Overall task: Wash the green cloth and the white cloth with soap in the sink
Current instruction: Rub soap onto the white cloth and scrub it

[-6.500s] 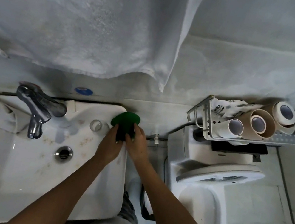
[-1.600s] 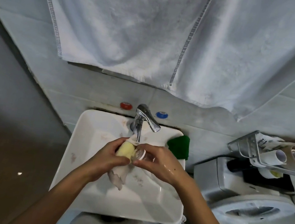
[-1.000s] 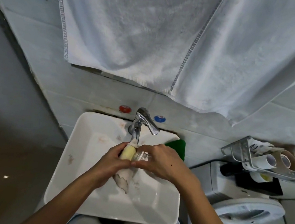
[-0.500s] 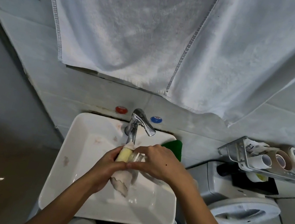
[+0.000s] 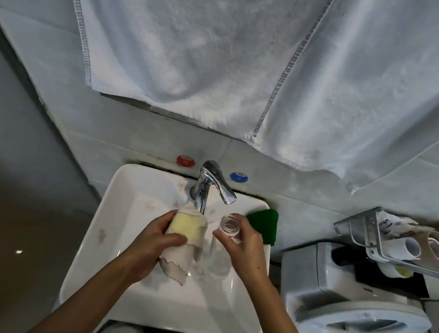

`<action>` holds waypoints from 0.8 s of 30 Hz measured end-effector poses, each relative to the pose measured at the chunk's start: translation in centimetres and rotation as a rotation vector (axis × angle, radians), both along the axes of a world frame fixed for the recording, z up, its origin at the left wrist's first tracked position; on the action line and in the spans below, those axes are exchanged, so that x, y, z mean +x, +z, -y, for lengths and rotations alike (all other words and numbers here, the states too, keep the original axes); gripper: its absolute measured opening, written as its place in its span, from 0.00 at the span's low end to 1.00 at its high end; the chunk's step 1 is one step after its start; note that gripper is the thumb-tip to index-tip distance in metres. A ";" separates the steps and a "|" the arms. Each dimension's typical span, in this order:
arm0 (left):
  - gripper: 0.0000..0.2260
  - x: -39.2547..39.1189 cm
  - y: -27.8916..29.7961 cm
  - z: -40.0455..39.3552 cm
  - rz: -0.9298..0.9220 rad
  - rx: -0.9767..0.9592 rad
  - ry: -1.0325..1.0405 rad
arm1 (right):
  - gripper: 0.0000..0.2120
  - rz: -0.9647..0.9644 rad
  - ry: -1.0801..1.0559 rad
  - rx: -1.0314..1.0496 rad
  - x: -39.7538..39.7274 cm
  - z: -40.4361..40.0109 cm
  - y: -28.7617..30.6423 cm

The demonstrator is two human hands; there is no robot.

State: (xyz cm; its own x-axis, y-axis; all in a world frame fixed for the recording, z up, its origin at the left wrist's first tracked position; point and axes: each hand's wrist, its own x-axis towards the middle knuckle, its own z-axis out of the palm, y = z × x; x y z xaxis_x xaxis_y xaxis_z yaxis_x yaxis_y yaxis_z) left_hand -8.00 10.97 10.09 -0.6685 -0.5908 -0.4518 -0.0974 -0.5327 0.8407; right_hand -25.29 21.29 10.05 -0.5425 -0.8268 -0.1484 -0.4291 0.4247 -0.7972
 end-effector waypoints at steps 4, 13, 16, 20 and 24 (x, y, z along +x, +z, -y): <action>0.22 -0.2 0.1 0.3 0.012 0.011 0.019 | 0.18 0.095 -0.182 -0.023 -1.4 0.6 -3.4; 0.21 -1.2 0.8 0.6 0.030 0.040 -0.008 | 0.22 0.133 -0.386 0.064 -5.5 3.0 -8.9; 0.22 -1.6 0.7 0.6 0.032 0.054 -0.025 | 0.22 0.125 -0.388 0.100 -6.2 3.4 -9.7; 0.24 -2.2 0.1 0.6 0.051 0.054 -0.036 | 0.21 0.107 -0.370 0.127 -6.7 3.5 -10.0; 0.24 -2.7 -0.2 0.7 0.076 0.033 -0.068 | 0.25 0.077 -0.303 0.144 -6.7 2.9 -10.5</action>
